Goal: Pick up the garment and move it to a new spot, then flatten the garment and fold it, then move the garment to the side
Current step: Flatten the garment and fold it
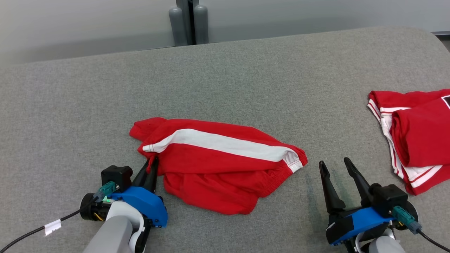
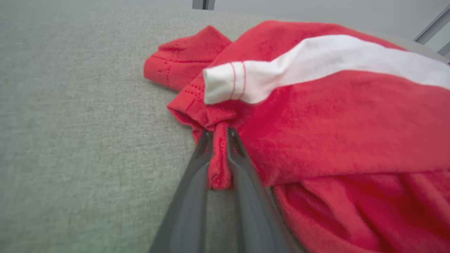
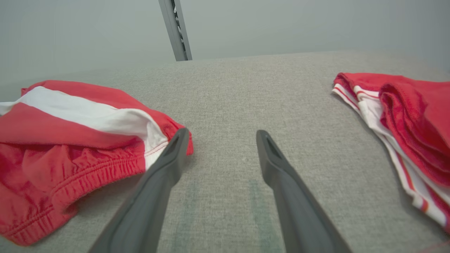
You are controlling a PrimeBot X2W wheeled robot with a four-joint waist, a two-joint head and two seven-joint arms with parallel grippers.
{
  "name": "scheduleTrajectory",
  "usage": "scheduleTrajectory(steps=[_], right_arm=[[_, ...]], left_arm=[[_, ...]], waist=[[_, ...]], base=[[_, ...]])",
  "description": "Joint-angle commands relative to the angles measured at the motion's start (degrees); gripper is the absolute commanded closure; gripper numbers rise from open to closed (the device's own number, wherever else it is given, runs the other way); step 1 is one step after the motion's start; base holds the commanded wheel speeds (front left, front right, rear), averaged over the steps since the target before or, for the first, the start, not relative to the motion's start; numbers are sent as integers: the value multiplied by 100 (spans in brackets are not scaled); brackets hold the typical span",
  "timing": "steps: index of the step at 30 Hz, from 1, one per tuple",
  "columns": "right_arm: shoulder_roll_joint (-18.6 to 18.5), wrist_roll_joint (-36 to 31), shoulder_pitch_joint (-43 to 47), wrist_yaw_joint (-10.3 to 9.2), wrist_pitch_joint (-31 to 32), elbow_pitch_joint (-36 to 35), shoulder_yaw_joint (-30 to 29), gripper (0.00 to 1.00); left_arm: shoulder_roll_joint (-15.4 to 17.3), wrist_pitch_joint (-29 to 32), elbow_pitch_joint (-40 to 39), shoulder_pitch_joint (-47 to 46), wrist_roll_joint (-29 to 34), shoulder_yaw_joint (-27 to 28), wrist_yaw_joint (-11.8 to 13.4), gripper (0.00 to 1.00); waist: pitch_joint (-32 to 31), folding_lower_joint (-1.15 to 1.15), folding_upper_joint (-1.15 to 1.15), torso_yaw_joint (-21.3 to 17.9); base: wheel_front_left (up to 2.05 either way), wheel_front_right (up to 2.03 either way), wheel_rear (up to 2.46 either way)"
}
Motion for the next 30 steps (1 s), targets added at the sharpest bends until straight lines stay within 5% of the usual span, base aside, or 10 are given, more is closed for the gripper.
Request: scheduleTrajectory(steps=[1, 24, 25, 26, 30], right_arm=[[-2, 3, -44, -2, -27, 10, 3, 0], [-3, 214, 713, -2, -27, 261, 102, 0], [-3, 231, 719, -1, -27, 260, 127, 0], [-4, 243, 725, -2, -27, 254, 147, 0], [-5, 298, 734, -2, -27, 190, 198, 0]], left_arm=[[3, 29, 66, 57, -36, -73, -13, 100], [-105, 16, -1107, 1998, 304, 693, 100, 100], [-124, 16, -1147, 2054, 337, 761, 136, 15], [-133, 16, -1227, 2095, 429, 825, 175, 0], [-222, 16, -1718, 2255, 671, 1165, 282, 0]], waist=[[-11, 0, -1, 9], [-1318, 0, -1, 712], [-1340, 0, -1, 706], [-1357, 0, -1, 697], [-1394, 0, -1, 619]], base=[[0, 0, 0], [0, 0, 0], [0, 0, 0], [0, 0, 0], [0, 0, 0]])
